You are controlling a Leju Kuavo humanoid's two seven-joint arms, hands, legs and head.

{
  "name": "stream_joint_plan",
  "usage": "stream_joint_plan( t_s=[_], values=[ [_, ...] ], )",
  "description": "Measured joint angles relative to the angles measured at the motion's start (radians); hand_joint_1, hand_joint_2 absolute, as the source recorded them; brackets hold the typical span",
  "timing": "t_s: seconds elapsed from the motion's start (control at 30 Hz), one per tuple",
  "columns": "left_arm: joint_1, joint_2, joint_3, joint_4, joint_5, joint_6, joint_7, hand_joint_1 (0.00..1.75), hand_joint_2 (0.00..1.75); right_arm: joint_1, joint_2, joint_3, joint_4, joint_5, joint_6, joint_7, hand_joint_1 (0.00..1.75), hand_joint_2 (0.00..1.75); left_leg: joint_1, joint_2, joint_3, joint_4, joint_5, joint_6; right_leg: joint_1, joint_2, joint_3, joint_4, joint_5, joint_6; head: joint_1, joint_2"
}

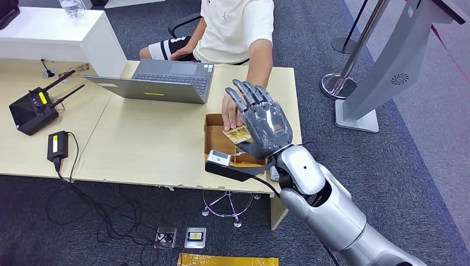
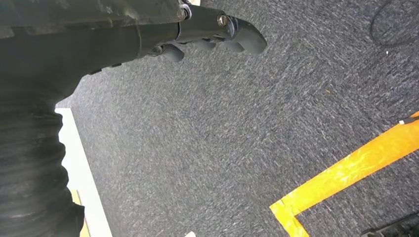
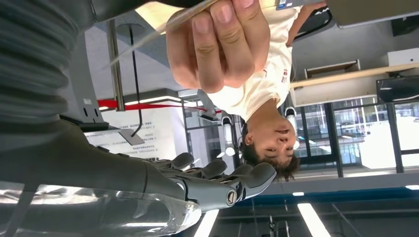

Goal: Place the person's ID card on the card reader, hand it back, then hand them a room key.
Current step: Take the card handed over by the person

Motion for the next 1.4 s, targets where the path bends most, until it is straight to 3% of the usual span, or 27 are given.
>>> stream_joint_plan(
  t_s=[0.07,0.13,0.5,0.83,1.03,1.2,1.4],
  values=[
    [0.0,0.0,0.0,0.0,0.002,-0.001,0.0,0.0,1.75,0.0,0.0,0.004,0.005,0.003,-0.001,0.0,1.34,1.75,0.0,0.0,0.0,0.0,0.0,0.0,0.0,0.0,0.0,0.0,0.0,0.0,0.0,0.0],
    [0.0,0.0,0.0,0.0,0.003,-0.001,0.0,0.0,1.75,0.0,0.0,0.009,0.008,0.005,-0.004,0.0,1.57,1.75,0.0,0.0,0.0,0.0,0.0,0.0,0.0,0.0,0.0,0.0,0.0,0.0,0.0,0.0],
    [0.001,0.0,0.0,0.0,0.005,-0.001,0.004,0.0,1.75,0.0,0.0,0.02,0.028,-0.002,-0.038,0.012,1.74,1.75,0.0,0.001,0.0,0.0,0.0,0.0,0.0,0.0,0.0,0.0,0.0,0.0,0.0,0.0],
    [0.002,0.0,0.0,0.0,0.004,0.0,0.006,0.0,1.75,0.01,-0.001,0.017,0.038,-0.049,-0.086,0.023,1.75,1.75,0.0,0.002,0.001,0.0,0.0,0.0,0.0,0.001,0.0,0.0,0.0,0.0,0.0,0.0],
    [0.004,0.0,0.0,0.0,0.004,0.007,0.009,0.0,1.75,0.05,-0.003,-0.022,0.039,-0.168,-0.223,0.034,1.75,1.75,0.0,0.003,0.001,0.0,0.0,0.0,0.0,0.001,0.0,0.0,0.0,0.0,0.0,0.0],
    [0.006,-0.001,0.0,0.0,0.004,0.019,0.012,0.0,1.75,0.107,-0.005,-0.084,0.051,-0.303,-0.39,0.033,1.75,1.75,0.0,0.003,0.001,0.0,0.0,0.0,0.0,0.002,0.0,0.0,0.0,0.0,0.0,0.0],
    [0.008,-0.004,0.0,0.0,0.003,0.026,0.019,0.0,1.75,0.188,-0.007,-0.172,0.086,-0.431,-0.551,-0.004,1.75,1.75,0.0,0.003,0.001,0.0,-0.001,0.0,0.0,0.004,-0.001,0.0,0.0,0.0,0.0,0.0]
  ],
)
